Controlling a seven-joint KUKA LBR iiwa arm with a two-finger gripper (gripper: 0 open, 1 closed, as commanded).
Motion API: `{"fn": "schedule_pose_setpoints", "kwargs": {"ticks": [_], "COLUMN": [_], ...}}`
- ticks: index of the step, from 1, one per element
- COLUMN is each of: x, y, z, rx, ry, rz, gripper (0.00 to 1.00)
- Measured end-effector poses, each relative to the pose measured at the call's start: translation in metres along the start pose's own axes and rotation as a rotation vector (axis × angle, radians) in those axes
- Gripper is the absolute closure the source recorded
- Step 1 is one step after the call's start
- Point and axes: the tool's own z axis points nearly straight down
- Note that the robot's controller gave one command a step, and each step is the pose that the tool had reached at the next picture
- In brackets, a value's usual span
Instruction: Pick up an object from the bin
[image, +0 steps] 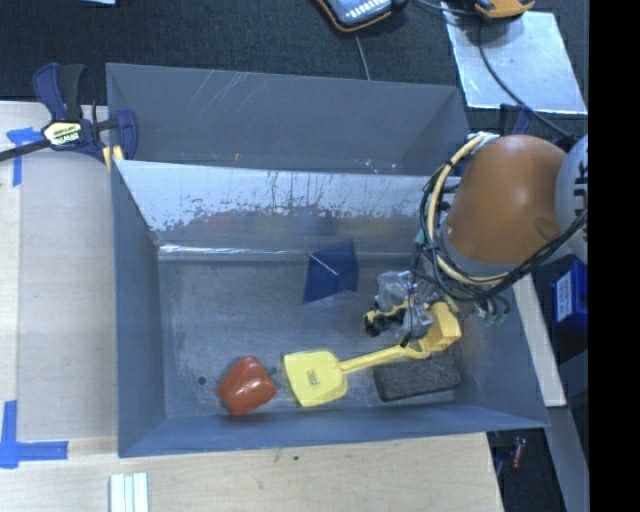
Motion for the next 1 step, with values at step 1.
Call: {"fn": "schedule_pose_setpoints", "kwargs": {"ticks": [1], "x": [-0.0009], "y": [-0.0004], "z": [-0.019], "rx": [0.001], "ry": [-0.003], "rz": [0.001], "gripper": [1.0]}}
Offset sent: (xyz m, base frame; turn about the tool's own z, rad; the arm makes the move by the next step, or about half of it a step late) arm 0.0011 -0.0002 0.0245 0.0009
